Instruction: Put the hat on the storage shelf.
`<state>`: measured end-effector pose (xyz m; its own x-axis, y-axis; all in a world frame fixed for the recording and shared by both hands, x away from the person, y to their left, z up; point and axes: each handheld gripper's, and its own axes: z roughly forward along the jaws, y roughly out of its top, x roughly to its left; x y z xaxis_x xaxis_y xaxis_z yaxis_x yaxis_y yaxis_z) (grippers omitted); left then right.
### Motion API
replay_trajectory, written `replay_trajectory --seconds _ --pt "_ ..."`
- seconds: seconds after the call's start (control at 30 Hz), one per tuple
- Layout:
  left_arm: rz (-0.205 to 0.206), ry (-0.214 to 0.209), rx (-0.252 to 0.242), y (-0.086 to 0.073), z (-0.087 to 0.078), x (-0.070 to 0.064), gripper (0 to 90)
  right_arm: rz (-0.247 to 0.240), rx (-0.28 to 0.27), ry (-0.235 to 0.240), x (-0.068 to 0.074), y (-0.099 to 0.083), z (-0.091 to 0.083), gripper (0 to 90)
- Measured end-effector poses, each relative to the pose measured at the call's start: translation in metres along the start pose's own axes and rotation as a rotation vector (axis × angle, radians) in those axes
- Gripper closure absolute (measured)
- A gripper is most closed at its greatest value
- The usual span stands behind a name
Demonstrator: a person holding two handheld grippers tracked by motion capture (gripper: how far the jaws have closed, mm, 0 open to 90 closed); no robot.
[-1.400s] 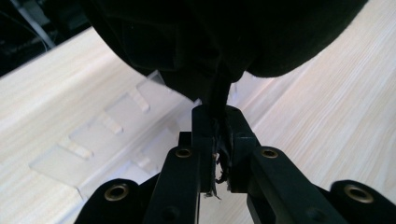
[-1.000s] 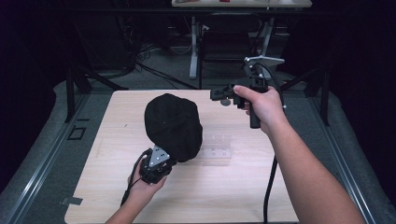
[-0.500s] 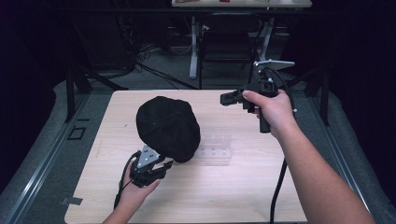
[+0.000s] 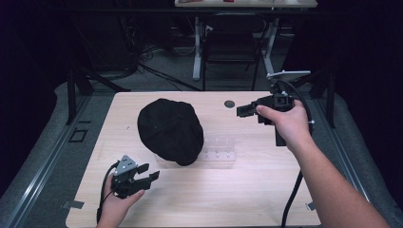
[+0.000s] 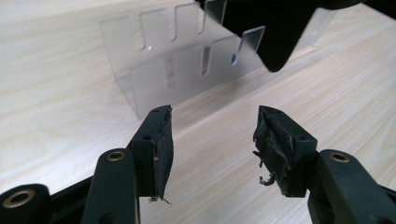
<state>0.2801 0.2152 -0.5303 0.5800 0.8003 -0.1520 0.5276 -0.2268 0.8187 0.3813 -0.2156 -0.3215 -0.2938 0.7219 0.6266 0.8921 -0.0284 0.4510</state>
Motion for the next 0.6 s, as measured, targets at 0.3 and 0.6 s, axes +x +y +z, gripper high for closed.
replay_trajectory --seconds 0.3,0.6 --pt "-0.053 0.047 -0.014 -0.013 0.0 0.017 46.4 -0.077 0.055 -0.144 -0.017 -0.029 0.015 77.2" --pt "-0.064 0.051 -0.015 -0.017 0.002 0.02 46.4 -0.141 0.002 -0.199 -0.034 -0.067 0.019 70.5"
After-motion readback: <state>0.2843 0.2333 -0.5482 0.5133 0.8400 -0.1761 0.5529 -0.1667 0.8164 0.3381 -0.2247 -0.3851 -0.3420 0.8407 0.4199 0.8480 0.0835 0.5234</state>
